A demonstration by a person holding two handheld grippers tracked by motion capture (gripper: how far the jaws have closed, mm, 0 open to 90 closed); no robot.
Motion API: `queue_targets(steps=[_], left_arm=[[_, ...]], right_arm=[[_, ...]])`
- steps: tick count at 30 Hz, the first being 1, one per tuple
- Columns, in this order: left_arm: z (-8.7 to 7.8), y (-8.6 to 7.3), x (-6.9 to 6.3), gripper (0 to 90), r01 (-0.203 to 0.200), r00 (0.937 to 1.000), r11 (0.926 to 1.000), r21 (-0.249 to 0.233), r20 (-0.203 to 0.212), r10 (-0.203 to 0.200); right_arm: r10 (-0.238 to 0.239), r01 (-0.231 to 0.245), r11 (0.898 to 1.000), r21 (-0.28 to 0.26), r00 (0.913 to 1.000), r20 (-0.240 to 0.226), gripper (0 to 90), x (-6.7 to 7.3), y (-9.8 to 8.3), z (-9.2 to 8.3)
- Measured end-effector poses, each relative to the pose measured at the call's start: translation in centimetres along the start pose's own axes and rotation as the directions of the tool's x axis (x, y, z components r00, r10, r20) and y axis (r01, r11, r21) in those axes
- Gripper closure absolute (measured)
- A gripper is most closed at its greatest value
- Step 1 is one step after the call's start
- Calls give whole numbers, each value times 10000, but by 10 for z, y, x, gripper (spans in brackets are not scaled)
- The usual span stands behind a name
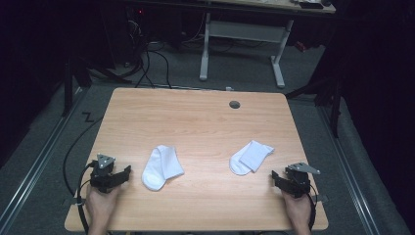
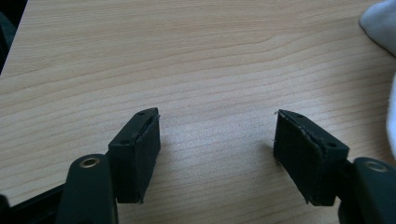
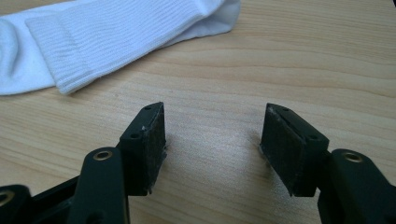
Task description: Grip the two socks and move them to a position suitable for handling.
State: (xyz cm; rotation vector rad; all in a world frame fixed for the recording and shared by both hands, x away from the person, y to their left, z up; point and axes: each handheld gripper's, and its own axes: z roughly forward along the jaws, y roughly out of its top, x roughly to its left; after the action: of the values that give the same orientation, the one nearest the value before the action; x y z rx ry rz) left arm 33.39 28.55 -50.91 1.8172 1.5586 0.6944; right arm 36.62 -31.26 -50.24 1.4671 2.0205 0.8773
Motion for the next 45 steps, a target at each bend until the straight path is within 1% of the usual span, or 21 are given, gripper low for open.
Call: queue_targets(steps=[14,16,17,21,23,26,28,34,36,37,38,39,42,43,45], left_arm=[[0,0,0,287,-28,9999,10000,28,100,28],[1,1,-1,264,-94,9999,9999,67,80,94],[2,1,-2,251,-193,9997,9998,108,125,191],[2,1,-2,223,-259,9994,9996,137,217,256],[3,2,-2,207,-374,9985,9991,181,403,367],[3,2,-3,183,-398,9986,9990,197,357,391],[4,3,-5,153,-403,9987,9988,260,308,395],[4,4,-5,148,-415,9986,9985,345,337,403],[3,5,-5,161,-376,9989,9980,503,311,360],[0,6,-6,244,-399,9988,9979,502,315,384],[0,6,-6,273,-399,9988,9979,502,315,384],[0,5,-6,273,-395,9988,9983,423,296,382],[-1,2,-6,309,-278,9995,9994,215,186,274],[-1,2,-6,332,-211,9997,9996,172,114,209],[-2,2,-6,338,-139,9999,9998,133,100,138]], right_arm=[[15,-15,10000,21,10000,-10,393,1,0,0],[14,-14,10000,20,10000,-7,393,1,0,0],[20,-20,10000,21,10000,-5,392,1,0,0],[22,-22,10000,23,10000,-1,392,1,0,0],[23,-23,10000,23,10000,2,392,1,0,0],[17,-17,10000,24,10000,-1,390,1,0,0],[-9,9,10000,18,10000,-6,389,1,0,0],[16,-16,10000,27,10000,-7,389,1,0,0],[12,-12,10000,26,10000,-7,388,1,0,0],[-20,20,10000,15,10000,-7,388,0,0,0],[-20,20,10000,15,10000,-7,388,0,0,0],[-6,6,10000,20,10000,-12,388,1,0,0],[11,-11,10000,21,10000,-8,388,1,0,0],[18,-18,10000,27,10000,-15,388,1,0,0],[14,-14,10000,20,10000,-14,387,1,0,0]])
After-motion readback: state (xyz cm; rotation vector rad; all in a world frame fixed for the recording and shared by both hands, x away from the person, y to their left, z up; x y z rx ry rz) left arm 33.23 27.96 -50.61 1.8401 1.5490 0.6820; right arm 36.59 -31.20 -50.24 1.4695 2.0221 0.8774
